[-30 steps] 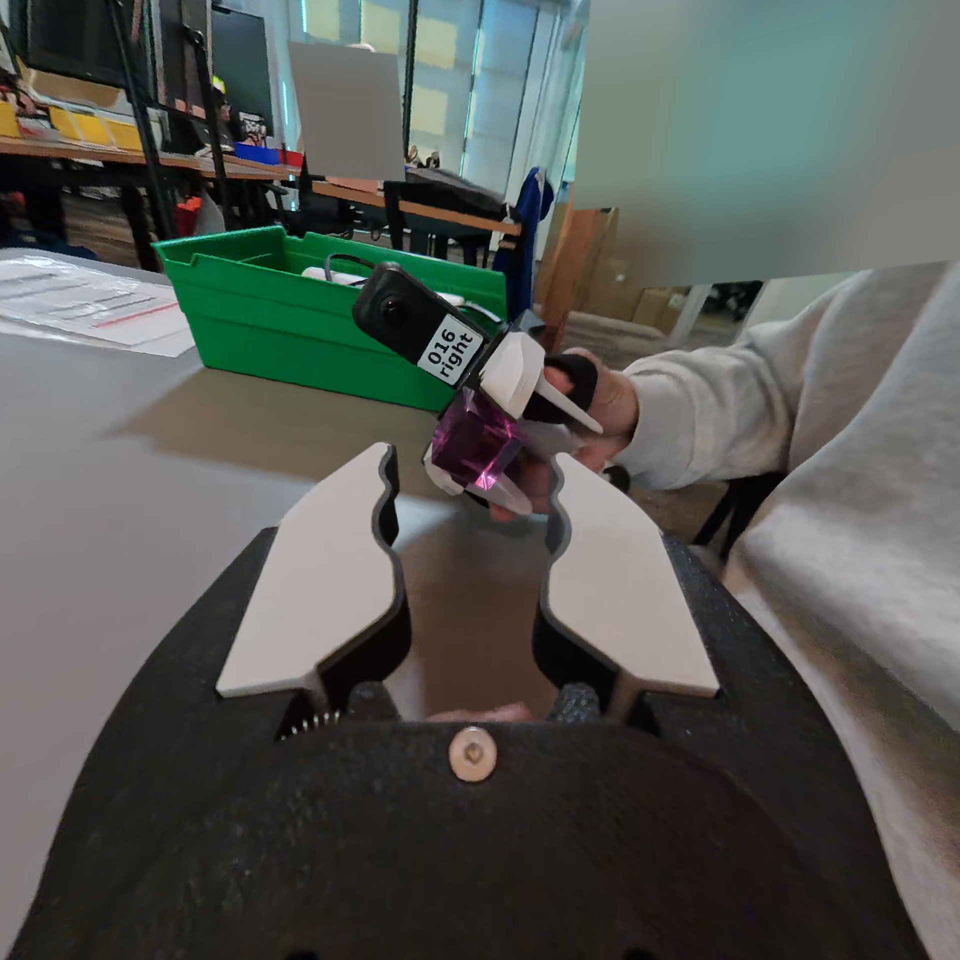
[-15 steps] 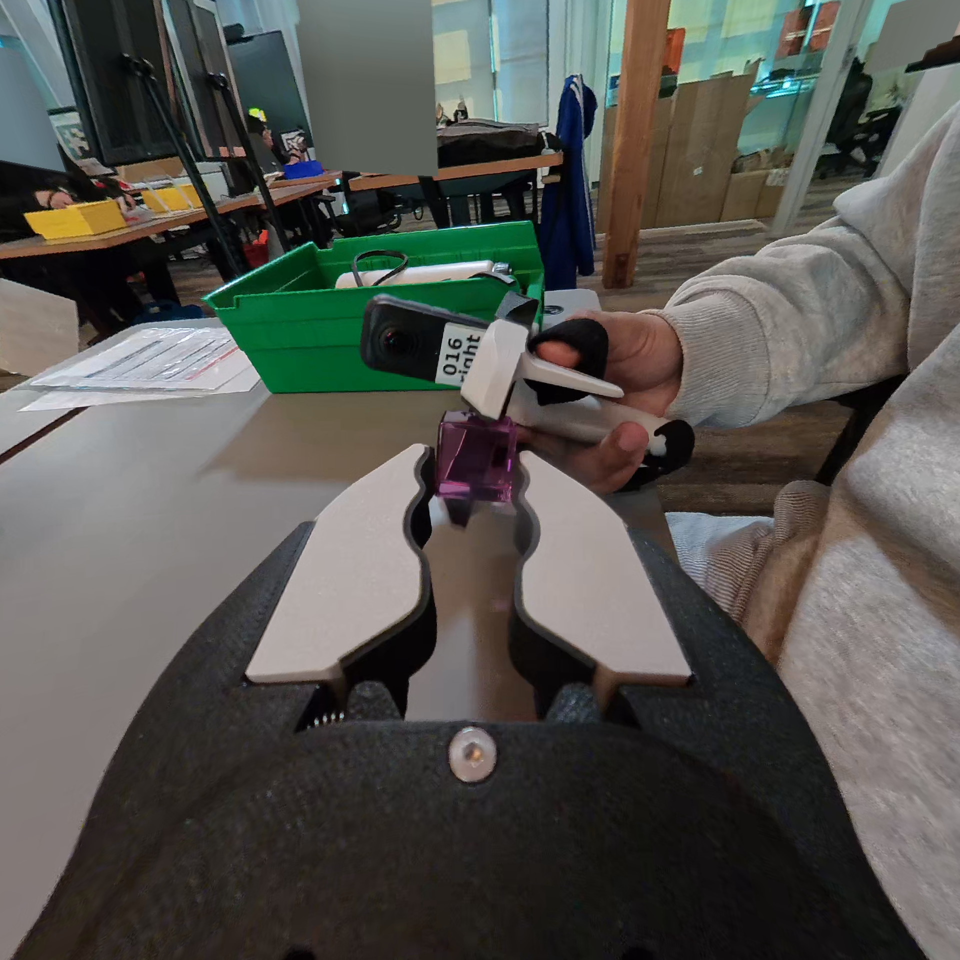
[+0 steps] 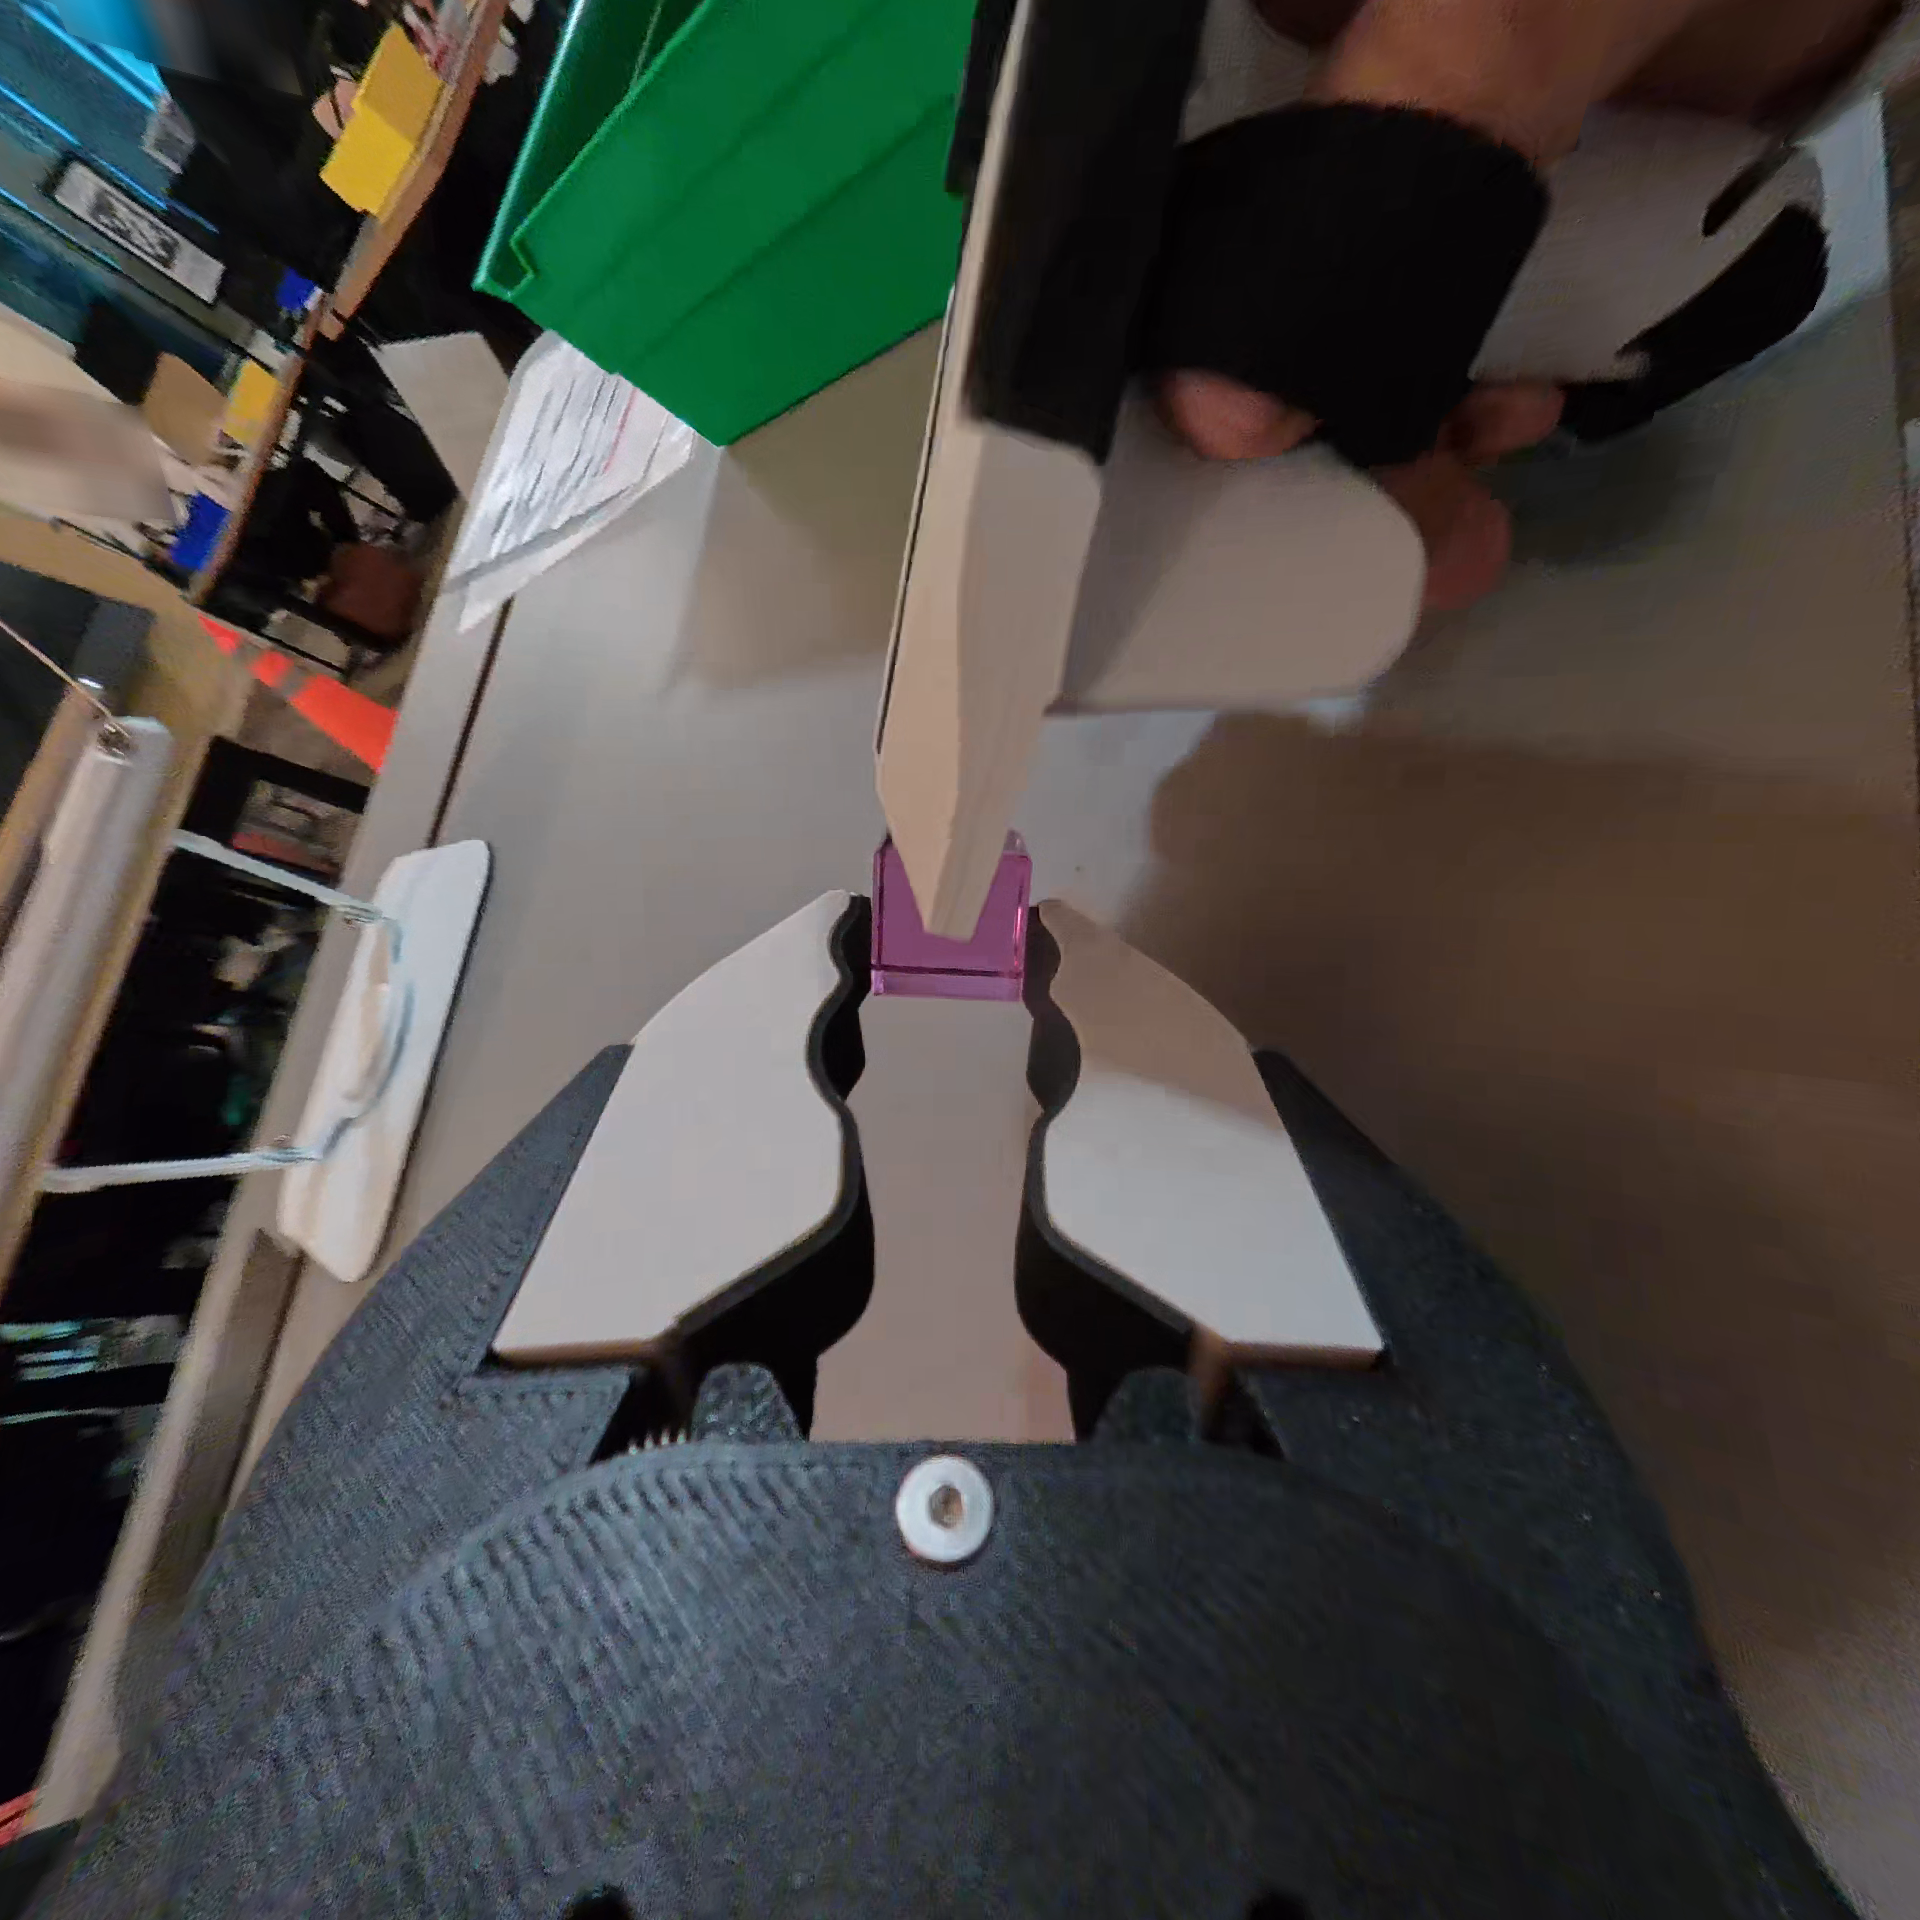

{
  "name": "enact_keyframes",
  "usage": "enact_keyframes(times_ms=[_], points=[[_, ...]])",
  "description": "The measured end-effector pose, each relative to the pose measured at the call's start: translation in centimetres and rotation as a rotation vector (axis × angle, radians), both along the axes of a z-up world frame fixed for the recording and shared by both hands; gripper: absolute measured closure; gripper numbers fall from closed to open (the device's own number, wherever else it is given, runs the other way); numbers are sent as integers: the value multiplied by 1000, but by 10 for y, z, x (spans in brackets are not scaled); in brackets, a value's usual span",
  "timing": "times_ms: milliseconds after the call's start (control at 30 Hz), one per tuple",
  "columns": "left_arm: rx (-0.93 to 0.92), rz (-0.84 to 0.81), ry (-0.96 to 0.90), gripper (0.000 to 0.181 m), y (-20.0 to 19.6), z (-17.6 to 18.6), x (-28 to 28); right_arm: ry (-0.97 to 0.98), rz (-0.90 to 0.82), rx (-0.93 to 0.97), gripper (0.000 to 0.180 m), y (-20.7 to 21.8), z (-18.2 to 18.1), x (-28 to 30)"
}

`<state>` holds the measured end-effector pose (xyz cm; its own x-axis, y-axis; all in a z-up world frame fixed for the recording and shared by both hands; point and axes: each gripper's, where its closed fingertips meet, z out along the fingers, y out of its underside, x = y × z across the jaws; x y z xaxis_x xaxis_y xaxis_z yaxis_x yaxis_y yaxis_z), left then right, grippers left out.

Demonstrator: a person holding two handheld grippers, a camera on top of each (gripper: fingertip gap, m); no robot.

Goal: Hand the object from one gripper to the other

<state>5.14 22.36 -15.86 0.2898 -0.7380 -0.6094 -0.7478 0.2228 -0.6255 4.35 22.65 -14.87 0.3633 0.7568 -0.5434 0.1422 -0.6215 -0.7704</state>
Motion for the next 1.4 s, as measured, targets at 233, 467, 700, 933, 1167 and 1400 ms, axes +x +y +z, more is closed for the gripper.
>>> enact_keyframes(times_ms=[233,467,700,933,1167,1400], points=[[27,31,73,153,-6,-1,3,-58,43,6,136,-7,-9,-4],[26,33,80,152,-11,-3,7,-72,70,-20,150,-12,-10,-5],[-153,80,-224,133,1,11,2,72,52,-16,150,-4,15,4],[-452,56,-546,121,7,23,-3,245,57,9,151,2,43,15],[-574,34,-636,127,7,24,-4,257,82,49,151,-3,48,12],[-624,25,-695,130,8,27,-6,233,-33,342,151,1,104,33]])
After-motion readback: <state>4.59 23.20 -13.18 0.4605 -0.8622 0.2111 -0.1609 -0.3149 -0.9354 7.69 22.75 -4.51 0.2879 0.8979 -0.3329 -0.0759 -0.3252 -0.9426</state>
